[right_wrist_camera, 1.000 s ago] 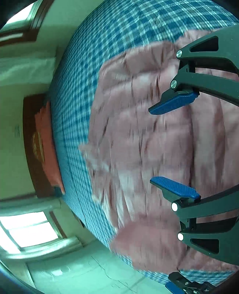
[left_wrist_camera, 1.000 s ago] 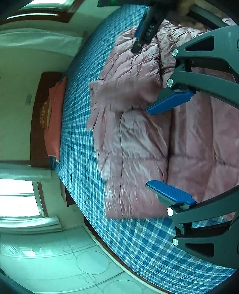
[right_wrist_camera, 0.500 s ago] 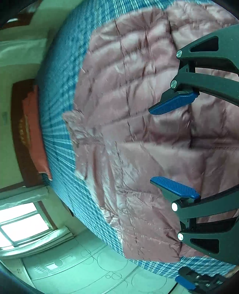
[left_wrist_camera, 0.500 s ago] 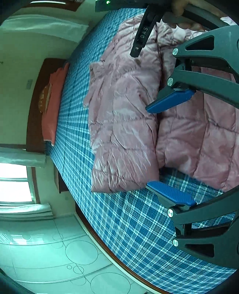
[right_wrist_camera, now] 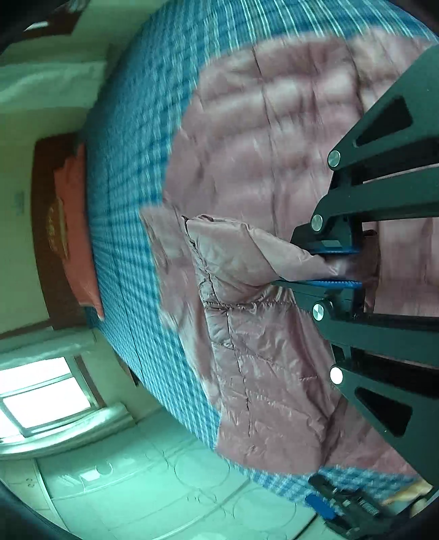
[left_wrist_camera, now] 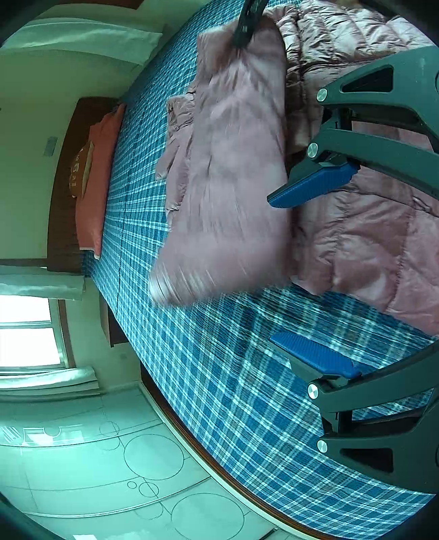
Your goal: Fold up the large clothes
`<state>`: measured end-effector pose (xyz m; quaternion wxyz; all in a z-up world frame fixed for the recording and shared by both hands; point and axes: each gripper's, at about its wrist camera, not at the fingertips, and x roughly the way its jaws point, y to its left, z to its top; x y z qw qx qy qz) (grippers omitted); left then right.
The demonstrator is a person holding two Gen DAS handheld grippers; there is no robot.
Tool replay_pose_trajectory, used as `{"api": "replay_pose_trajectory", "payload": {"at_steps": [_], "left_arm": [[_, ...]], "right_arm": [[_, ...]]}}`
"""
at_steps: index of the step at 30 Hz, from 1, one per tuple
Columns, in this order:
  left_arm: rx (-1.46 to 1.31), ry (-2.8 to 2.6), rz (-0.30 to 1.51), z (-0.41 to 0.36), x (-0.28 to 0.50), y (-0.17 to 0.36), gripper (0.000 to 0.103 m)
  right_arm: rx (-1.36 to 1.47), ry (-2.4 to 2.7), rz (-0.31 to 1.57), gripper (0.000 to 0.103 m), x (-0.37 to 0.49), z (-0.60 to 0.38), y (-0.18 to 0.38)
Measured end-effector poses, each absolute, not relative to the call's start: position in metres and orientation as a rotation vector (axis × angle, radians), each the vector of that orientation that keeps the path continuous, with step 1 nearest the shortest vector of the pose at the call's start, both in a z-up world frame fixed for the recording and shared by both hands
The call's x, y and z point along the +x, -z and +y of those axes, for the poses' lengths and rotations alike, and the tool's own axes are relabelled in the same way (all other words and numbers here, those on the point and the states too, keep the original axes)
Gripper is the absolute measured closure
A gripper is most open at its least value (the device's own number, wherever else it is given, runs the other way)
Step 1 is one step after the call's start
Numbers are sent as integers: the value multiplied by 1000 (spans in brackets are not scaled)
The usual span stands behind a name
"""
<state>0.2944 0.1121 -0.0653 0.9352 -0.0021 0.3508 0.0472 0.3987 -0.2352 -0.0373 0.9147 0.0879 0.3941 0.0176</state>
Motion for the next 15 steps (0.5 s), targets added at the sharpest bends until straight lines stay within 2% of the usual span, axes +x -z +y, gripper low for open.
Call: {"api": "replay_pose_trajectory", "payload": {"at_steps": [9, 11, 13, 15], "left_arm": [[47, -80, 767, 85, 331, 80, 27], [63, -82, 780, 81, 338, 86, 27], [82, -97, 783, 79, 347, 89, 27], [74, -111, 779, 82, 354, 88, 27]], "right_arm": [[174, 95, 894, 91, 407, -314, 73], [214, 82, 916, 82, 410, -323, 77], [224, 110, 889, 59, 408, -330, 71], [227, 148, 820, 45, 404, -335, 59]]}}
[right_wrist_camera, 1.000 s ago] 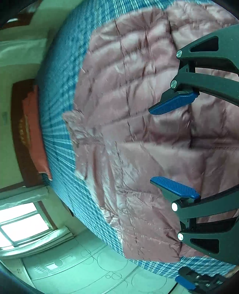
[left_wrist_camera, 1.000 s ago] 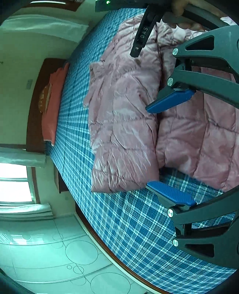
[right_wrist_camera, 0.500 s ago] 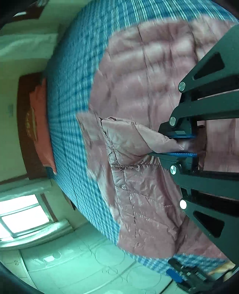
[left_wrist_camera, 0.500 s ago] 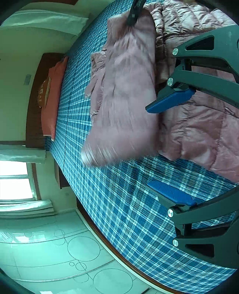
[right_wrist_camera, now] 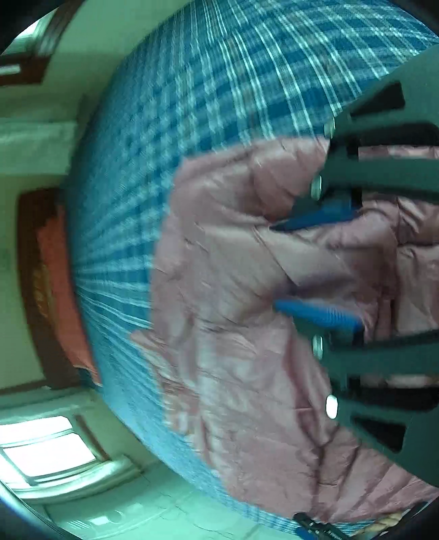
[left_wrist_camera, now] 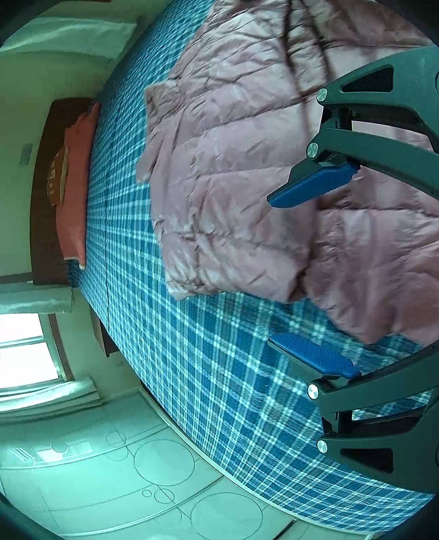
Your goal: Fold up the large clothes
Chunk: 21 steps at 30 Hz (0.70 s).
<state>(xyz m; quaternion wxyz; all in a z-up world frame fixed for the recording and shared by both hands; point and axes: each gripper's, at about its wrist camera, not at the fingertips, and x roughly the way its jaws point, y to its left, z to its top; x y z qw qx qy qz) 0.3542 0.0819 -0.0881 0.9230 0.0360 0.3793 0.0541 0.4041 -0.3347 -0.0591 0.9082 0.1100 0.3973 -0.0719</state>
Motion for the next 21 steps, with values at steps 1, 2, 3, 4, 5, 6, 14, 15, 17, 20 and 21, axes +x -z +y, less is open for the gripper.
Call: {"api": "replay_pose_trajectory", "payload": {"at_steps": [1, 2, 3, 4, 5, 6, 14, 15, 17, 20, 21], "left_arm": [[59, -119, 776, 84, 360, 87, 27], [46, -127, 776, 86, 367, 87, 27], [37, -131, 778, 88, 371, 86, 27], [25, -135, 780, 89, 378, 87, 27], [16, -138, 784, 90, 384, 88, 27], [12, -140, 789, 89, 389, 90, 27], [42, -169, 865, 85, 412, 122, 25], [34, -167, 869, 86, 413, 123, 25], [19, -163, 874, 88, 413, 124, 25], [3, -159, 874, 92, 413, 122, 25], [-3, -155, 877, 92, 413, 124, 25]], "right_arm": [[222, 160, 796, 45, 405, -335, 54], [218, 155, 780, 45, 409, -333, 49], [216, 144, 771, 45, 414, -329, 48], [217, 130, 773, 45, 419, -328, 49], [225, 101, 783, 45, 429, -325, 53], [226, 88, 800, 45, 438, -321, 60], [145, 116, 867, 45, 458, -309, 99], [137, 120, 865, 45, 456, -308, 97], [130, 130, 840, 45, 445, -308, 87], [140, 133, 804, 45, 424, -307, 77], [131, 143, 808, 45, 418, -306, 78]]}}
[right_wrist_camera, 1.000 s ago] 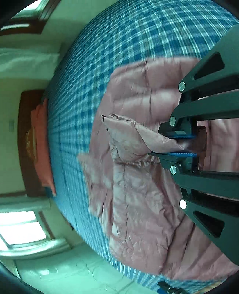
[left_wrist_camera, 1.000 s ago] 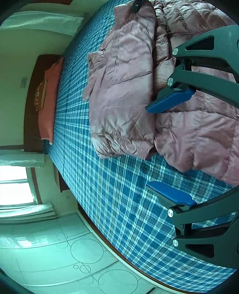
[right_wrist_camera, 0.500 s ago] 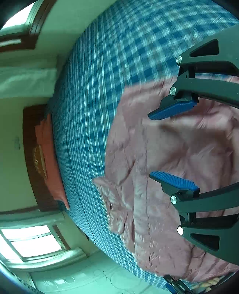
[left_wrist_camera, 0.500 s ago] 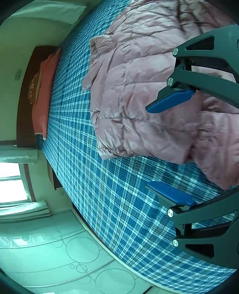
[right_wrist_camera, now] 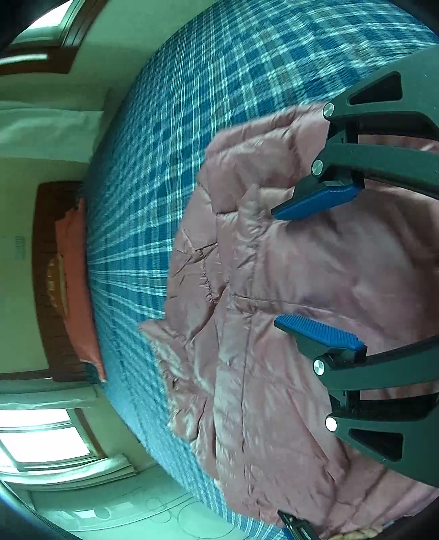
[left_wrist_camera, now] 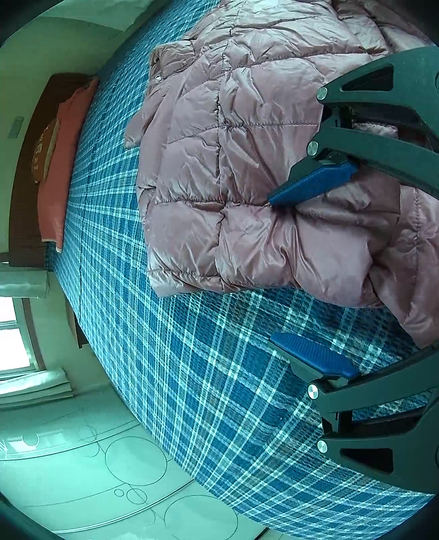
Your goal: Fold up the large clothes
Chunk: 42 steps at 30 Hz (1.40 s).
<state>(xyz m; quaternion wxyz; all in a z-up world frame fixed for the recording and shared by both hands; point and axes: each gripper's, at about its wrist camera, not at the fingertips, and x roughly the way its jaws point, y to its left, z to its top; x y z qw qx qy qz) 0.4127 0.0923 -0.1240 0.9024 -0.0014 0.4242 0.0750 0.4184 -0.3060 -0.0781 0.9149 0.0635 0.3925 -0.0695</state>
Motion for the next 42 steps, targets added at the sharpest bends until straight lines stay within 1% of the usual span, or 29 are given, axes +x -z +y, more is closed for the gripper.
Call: {"api": "replay_pose_trajectory", "payload": {"at_steps": [2, 4, 9, 15, 21, 27, 31, 33, 36, 42], "left_arm": [[-11, -157, 883, 95, 415, 126, 23], [-19, -156, 896, 96, 418, 129, 20], [-53, -154, 918, 102, 419, 128, 19], [-107, -139, 927, 116, 380, 108, 20], [-218, -113, 944, 158, 291, 98, 20], [-414, -106, 1001, 202, 180, 113, 20], [-507, -106, 1001, 213, 120, 118, 20], [-548, -107, 986, 215, 98, 118, 20], [-691, -95, 958, 218, 60, 120, 20], [-839, -59, 931, 214, 18, 123, 20]], "right_arm": [[113, 143, 858, 45, 418, -306, 94], [121, 138, 866, 41, 419, -308, 105], [157, 150, 854, 41, 414, -312, 91], [245, 152, 840, 41, 357, -331, 69], [360, 192, 869, 41, 256, -370, 70], [505, 215, 906, 41, 159, -407, 87], [596, 223, 901, 41, 97, -421, 95], [654, 211, 890, 41, 73, -425, 99], [733, 186, 872, 41, 45, -423, 106], [874, 83, 828, 41, 18, -413, 115]]}}
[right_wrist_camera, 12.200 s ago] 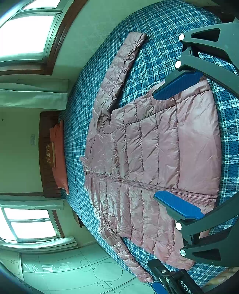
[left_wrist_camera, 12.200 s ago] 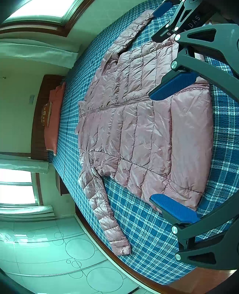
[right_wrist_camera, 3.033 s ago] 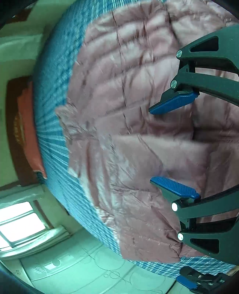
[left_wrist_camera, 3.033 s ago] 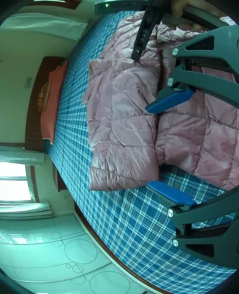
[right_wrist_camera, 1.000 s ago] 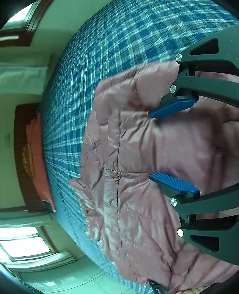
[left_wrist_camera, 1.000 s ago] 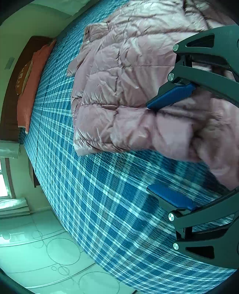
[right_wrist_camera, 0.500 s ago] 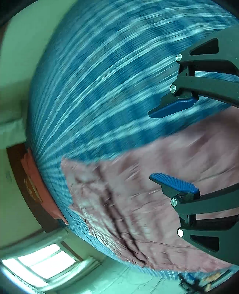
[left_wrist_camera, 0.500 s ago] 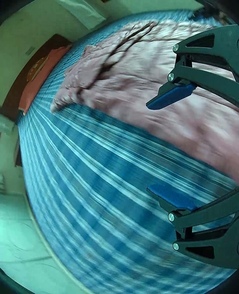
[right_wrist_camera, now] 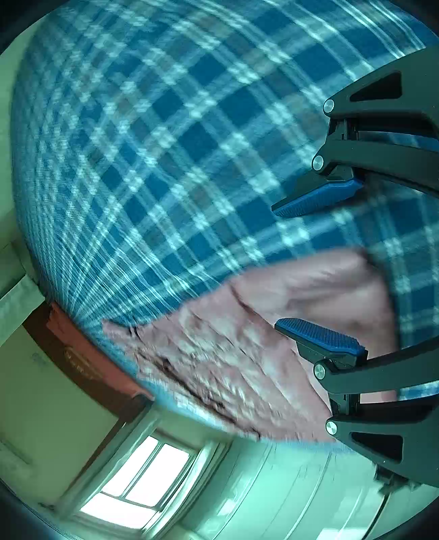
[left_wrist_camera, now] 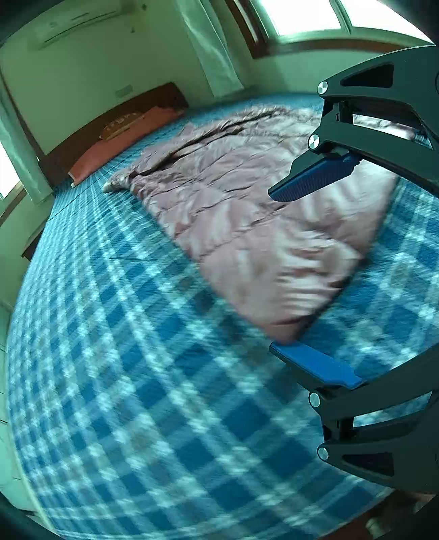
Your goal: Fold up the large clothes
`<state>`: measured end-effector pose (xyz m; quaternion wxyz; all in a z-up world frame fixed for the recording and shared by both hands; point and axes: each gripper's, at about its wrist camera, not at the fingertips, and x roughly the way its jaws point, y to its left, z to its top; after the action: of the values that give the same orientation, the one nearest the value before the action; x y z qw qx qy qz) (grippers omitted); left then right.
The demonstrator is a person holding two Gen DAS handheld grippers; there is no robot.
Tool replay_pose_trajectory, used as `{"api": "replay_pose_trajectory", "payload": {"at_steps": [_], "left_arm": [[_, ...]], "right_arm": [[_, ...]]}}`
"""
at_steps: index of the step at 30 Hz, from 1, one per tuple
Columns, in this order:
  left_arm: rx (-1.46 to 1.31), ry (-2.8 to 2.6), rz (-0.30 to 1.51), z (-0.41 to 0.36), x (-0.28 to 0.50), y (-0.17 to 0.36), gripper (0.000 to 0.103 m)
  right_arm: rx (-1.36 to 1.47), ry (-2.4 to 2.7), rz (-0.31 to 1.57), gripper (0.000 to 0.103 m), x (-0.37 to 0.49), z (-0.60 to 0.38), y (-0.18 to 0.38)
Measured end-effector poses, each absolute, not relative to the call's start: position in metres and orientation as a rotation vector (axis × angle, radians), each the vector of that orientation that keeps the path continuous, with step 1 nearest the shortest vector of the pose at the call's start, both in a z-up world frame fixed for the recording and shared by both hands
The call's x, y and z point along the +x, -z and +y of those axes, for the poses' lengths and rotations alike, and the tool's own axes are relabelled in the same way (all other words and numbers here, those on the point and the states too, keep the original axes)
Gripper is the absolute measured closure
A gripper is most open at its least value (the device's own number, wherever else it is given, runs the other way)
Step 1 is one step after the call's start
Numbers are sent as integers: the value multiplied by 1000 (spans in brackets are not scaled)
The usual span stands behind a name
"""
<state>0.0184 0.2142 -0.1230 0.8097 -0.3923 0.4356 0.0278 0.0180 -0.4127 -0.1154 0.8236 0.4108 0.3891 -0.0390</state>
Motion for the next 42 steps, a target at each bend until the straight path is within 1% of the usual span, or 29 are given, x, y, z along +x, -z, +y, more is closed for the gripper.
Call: {"api": "replay_pose_trajectory", "payload": {"at_steps": [4, 11, 13, 15, 17, 19, 20, 21, 22, 24, 27, 33, 42], "left_arm": [[-903, 7, 919, 202, 7, 129, 20], [-860, 14, 890, 191, 20, 134, 20], [-870, 22, 874, 191, 26, 135, 23], [-894, 39, 882, 190, 33, 137, 30], [-897, 47, 881, 188, 36, 139, 34], [-870, 53, 877, 185, 38, 139, 43], [-866, 58, 882, 185, 38, 140, 52], [-871, 66, 888, 185, 39, 141, 59], [-885, 75, 895, 185, 41, 143, 64], [-884, 74, 894, 185, 43, 144, 82], [-888, 91, 847, 189, 40, 137, 93], [-857, 123, 771, 193, 30, 110, 98], [-802, 223, 692, 200, -14, 60, 98]], "right_arm": [[939, -14, 790, 39, 14, -399, 113], [947, -55, 767, 39, 28, -378, 116], [964, -54, 752, 40, 30, -376, 117], [975, -52, 743, 42, 34, -376, 119], [969, -48, 742, 49, 34, -376, 121], [971, -43, 741, 66, 35, -376, 123], [978, -43, 743, 71, 35, -377, 125], [991, -43, 743, 79, 36, -378, 127], [1002, -45, 739, 82, 35, -379, 129], [1017, -53, 729, 86, 35, -380, 130], [1021, -65, 706, 88, 31, -381, 124], [1021, -117, 649, 92, 16, -385, 99], [987, -201, 580, 93, -32, -383, 50]]}}
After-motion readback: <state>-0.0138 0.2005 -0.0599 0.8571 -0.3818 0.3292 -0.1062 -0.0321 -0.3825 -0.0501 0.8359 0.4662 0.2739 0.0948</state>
